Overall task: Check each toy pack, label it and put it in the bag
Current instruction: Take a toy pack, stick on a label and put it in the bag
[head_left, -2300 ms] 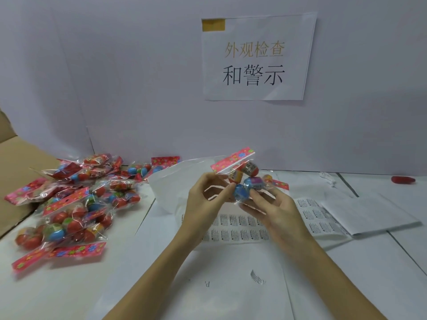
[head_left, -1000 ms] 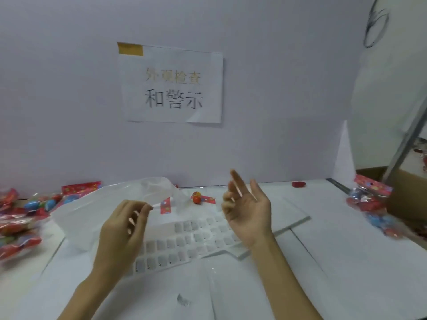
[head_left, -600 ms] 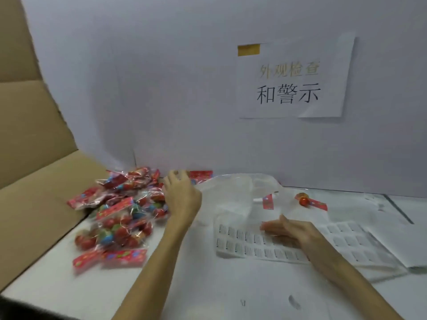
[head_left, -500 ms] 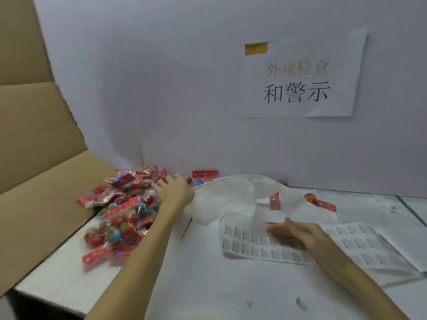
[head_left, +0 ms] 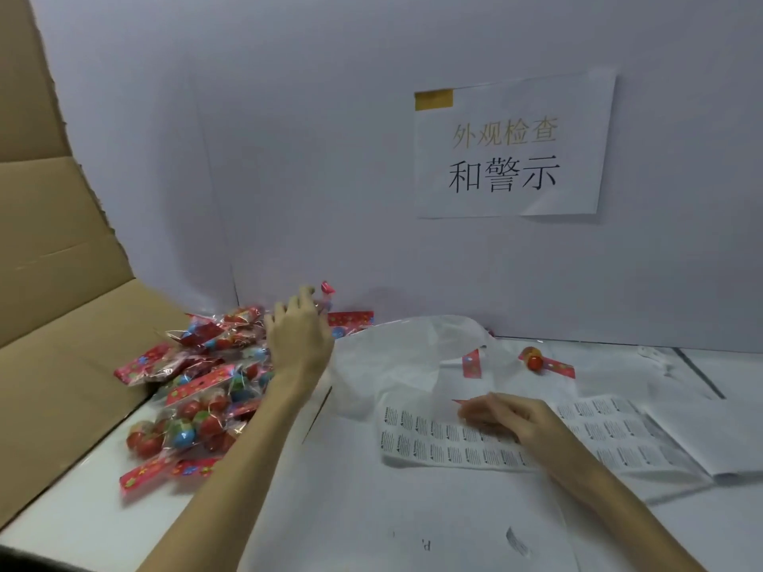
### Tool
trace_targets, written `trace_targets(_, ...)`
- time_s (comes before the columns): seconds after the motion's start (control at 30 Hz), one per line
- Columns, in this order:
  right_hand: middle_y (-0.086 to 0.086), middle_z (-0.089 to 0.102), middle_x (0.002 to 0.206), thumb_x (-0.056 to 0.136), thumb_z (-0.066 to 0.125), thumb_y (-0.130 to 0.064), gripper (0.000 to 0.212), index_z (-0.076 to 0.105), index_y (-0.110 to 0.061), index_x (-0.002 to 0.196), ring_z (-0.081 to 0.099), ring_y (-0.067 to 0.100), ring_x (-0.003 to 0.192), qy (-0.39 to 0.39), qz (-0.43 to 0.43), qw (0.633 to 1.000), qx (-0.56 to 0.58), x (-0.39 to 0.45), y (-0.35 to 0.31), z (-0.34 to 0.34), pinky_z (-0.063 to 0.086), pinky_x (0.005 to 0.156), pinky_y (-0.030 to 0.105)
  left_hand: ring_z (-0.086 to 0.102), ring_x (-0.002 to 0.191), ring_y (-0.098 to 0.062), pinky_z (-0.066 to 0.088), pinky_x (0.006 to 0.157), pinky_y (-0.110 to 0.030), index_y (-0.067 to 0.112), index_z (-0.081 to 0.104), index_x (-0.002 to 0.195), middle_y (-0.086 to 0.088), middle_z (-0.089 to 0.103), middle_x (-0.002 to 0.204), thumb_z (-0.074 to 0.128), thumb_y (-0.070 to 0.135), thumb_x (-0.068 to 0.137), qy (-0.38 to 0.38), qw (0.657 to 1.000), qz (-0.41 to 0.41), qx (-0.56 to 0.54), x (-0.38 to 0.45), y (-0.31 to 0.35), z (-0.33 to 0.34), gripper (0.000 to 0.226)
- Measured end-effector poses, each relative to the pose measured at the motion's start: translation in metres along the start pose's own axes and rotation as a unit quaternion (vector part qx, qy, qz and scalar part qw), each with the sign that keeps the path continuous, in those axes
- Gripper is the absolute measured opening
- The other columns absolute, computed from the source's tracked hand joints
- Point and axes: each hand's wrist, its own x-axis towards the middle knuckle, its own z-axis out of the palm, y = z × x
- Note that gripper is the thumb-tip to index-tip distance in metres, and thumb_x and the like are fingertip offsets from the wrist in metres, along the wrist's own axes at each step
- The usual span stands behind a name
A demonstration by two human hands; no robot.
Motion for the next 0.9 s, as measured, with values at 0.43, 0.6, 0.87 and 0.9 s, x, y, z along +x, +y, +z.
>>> trace_targets(0.43, -0.007, 0.071, 0.131, 0.1, 0.062, -0.042, 0.038, 0.061, -0.04, 0.138, 0.071, 0.019, 0.117, 0.082, -0.039, 0.993, 0.072, -0.01, -0.016, -0.012, 0.061, 0.094, 0.042, 0.072, 0.091, -0.014, 0.057, 0.07, -0.021, 0.018, 0.065, 0.117, 0.008, 0.072, 0.098, 0.061, 0.035, 0.099, -0.227, 0.788, -0.016, -0.572, -0.108, 0.119, 0.015, 0.025)
trace_targets(0.6, 0.009, 0.079, 0.108, 0.085, 0.075, -0.049, 0.041, 0.076, -0.022, 0.115, 0.078, 0.03, 0.099, 0.133, -0.029, 0.984, 0.113, -0.008, -0.018, -0.007, 0.064, 0.081, 0.036, 0.077, 0.094, -0.023, 0.061, 0.07, -0.026, 0.016, 0.067, 0.109, -0.004, 0.076, 0.098, 0.063, 0.041, 0.096, -0.292, 0.742, -0.059, -0.601, -0.11, 0.113, 0.012, 0.029)
trace_targets(0.87, 0.014, 0.077, 0.116, 0.08, 0.081, -0.023, 0.049, 0.07, -0.006, 0.125, 0.075, 0.029, 0.105, 0.106, 0.066, 0.947, 0.297, -0.008, -0.025, -0.017, 0.064, 0.082, 0.042, 0.078, 0.095, -0.023, 0.061, 0.069, -0.025, 0.026, 0.071, 0.105, -0.002, 0.078, 0.103, 0.059, 0.048, 0.096, -0.304, 0.736, -0.089, -0.598, -0.111, 0.115, 0.01, 0.027)
trace_targets(0.9, 0.015, 0.076, 0.117, 0.082, 0.08, -0.022, 0.046, 0.071, -0.007, 0.124, 0.075, 0.03, 0.107, 0.105, 0.072, 0.948, 0.291, -0.009, -0.024, -0.018, 0.063, 0.084, 0.045, 0.077, 0.096, -0.023, 0.061, 0.069, -0.025, 0.023, 0.07, 0.106, -0.001, 0.078, 0.104, 0.055, 0.049, 0.097, -0.305, 0.737, -0.096, -0.595, -0.111, 0.114, 0.011, 0.031)
